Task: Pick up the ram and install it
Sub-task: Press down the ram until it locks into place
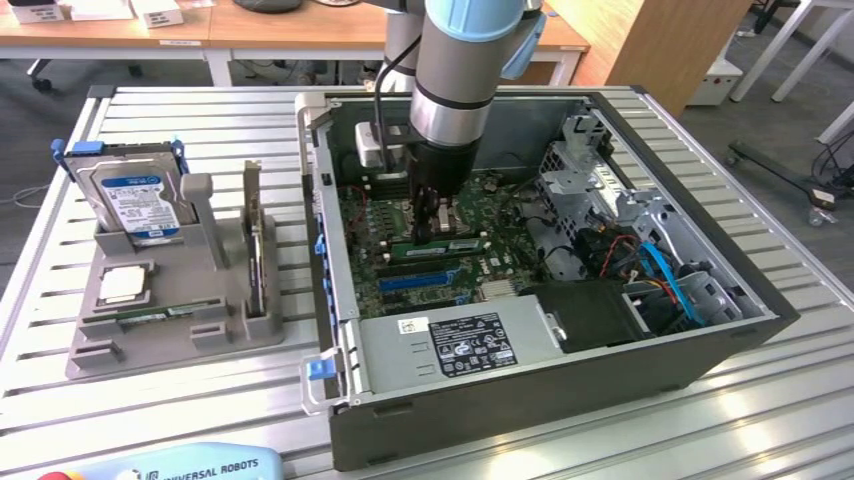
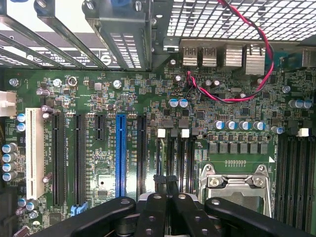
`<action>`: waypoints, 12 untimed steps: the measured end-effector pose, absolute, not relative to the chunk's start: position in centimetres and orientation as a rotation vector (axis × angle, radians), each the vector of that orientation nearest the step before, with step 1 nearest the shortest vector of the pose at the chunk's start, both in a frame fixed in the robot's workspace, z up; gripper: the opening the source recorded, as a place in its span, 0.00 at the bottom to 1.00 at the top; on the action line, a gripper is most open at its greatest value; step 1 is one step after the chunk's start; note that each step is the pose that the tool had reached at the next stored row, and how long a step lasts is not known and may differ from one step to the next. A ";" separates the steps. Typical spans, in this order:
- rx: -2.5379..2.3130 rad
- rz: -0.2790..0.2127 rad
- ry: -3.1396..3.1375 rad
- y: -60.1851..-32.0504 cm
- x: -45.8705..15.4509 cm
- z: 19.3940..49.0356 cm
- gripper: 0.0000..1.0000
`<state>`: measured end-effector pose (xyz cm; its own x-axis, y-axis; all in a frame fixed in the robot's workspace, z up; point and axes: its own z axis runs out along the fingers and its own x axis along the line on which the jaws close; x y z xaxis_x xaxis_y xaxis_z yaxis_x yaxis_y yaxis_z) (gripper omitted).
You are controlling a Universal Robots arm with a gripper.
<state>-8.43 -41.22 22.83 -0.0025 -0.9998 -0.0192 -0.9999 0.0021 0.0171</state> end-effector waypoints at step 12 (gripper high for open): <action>-2.218 0.041 2.223 -41.2 -8.4 22.7 0.10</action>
<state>-8.43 -41.22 22.72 -0.0025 -0.9998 -0.0194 -0.9999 0.0022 0.0171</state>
